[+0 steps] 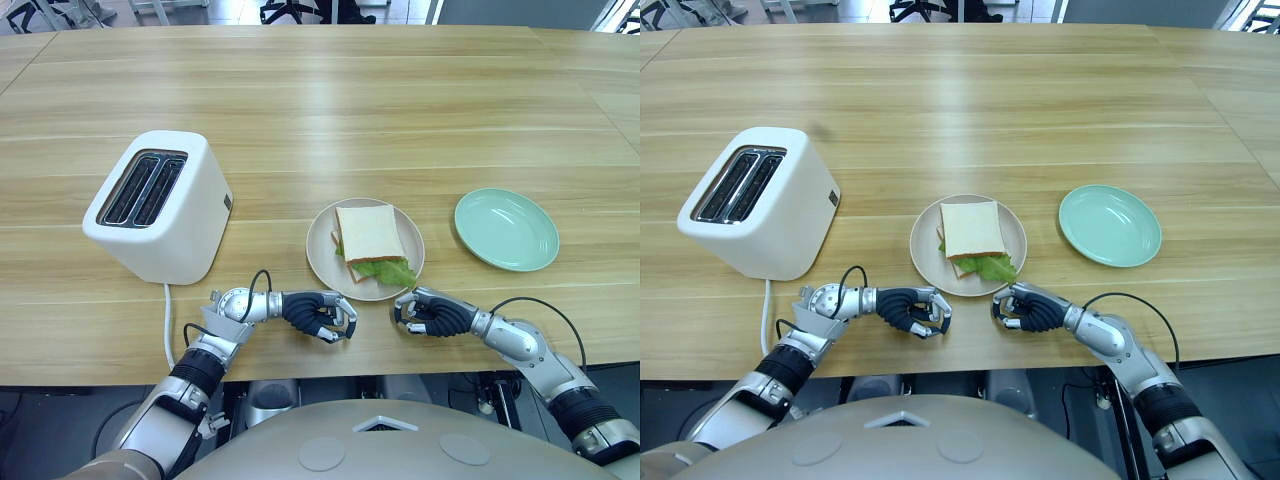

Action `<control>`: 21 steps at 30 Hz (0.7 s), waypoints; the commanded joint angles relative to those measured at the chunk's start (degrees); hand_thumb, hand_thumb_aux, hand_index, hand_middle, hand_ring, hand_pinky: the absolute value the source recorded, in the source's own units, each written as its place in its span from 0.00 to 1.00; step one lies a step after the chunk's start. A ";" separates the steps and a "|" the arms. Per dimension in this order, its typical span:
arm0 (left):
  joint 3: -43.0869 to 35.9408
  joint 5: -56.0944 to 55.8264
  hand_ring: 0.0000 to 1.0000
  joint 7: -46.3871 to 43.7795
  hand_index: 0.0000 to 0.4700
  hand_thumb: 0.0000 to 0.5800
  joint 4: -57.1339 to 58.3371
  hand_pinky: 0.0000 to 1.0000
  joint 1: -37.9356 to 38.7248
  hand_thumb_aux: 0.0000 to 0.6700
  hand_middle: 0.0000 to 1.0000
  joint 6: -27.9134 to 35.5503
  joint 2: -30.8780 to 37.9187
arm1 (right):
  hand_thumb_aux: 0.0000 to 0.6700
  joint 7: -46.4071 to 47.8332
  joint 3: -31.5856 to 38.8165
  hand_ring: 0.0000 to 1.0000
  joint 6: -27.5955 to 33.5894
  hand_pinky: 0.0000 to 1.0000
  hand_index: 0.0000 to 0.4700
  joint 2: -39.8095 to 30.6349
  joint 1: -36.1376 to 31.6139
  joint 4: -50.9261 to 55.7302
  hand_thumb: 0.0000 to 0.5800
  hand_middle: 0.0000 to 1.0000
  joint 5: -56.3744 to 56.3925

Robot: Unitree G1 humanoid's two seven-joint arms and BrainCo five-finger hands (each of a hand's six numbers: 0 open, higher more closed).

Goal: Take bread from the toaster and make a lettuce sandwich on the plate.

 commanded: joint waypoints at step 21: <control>8.32 16.39 1.00 48.20 0.98 1.00 38.01 1.00 -26.51 1.00 1.00 0.92 -4.16 | 1.00 -33.74 2.85 1.00 9.56 1.00 0.98 20.79 -39.32 47.77 1.00 1.00 -19.09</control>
